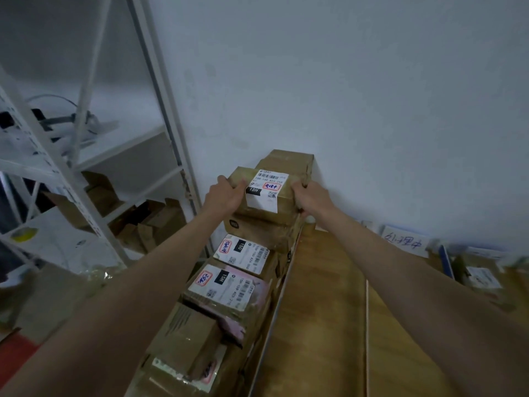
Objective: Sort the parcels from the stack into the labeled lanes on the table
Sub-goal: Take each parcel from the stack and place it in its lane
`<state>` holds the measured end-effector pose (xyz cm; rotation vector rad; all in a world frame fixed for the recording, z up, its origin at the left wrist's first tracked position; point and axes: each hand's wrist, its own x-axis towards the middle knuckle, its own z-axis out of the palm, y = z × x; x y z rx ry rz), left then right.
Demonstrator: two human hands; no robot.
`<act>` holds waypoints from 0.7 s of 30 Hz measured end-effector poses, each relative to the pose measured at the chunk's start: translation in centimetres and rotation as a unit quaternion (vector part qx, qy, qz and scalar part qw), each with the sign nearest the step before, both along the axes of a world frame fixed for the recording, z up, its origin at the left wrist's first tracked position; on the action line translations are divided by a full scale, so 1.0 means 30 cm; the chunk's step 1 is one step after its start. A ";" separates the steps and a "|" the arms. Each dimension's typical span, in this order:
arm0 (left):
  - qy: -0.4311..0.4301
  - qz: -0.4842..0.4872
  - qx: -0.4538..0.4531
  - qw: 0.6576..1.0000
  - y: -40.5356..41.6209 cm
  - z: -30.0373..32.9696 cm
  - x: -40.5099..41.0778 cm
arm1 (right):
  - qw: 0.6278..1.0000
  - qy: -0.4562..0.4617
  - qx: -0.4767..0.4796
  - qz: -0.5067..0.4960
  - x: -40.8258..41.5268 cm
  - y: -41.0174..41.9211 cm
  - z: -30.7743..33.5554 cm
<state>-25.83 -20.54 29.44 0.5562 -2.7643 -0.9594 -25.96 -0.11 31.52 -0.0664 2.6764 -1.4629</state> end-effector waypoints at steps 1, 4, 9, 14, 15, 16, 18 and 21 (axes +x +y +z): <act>0.006 -0.003 0.004 1.000 -0.001 0.005 0.003 | 1.000 0.000 -0.004 -0.002 0.006 0.003 0.009; 0.047 -0.025 0.024 0.998 -0.008 0.048 0.022 | 0.999 -0.003 -0.043 -0.005 0.037 0.022 0.051; 0.085 -0.081 0.026 0.993 -0.022 0.166 0.071 | 0.995 -0.006 -0.090 0.038 0.135 0.088 0.139; 0.086 -0.156 0.022 0.984 0.031 0.244 0.137 | 0.995 -0.039 -0.022 0.084 0.226 0.170 0.161; 0.086 -0.171 0.026 0.981 0.050 0.249 0.151 | 0.995 -0.047 -0.010 0.084 0.248 0.189 0.162; 0.087 -0.184 0.030 0.979 0.073 0.254 0.170 | 0.995 -0.055 -0.005 0.079 0.268 0.211 0.159; 0.088 -0.207 0.043 0.973 0.129 0.253 0.208 | 0.996 -0.068 -0.007 0.063 0.318 0.258 0.152; 0.101 -0.238 0.028 0.966 0.235 0.239 0.286 | 0.997 -0.076 -0.025 0.014 0.413 0.345 0.129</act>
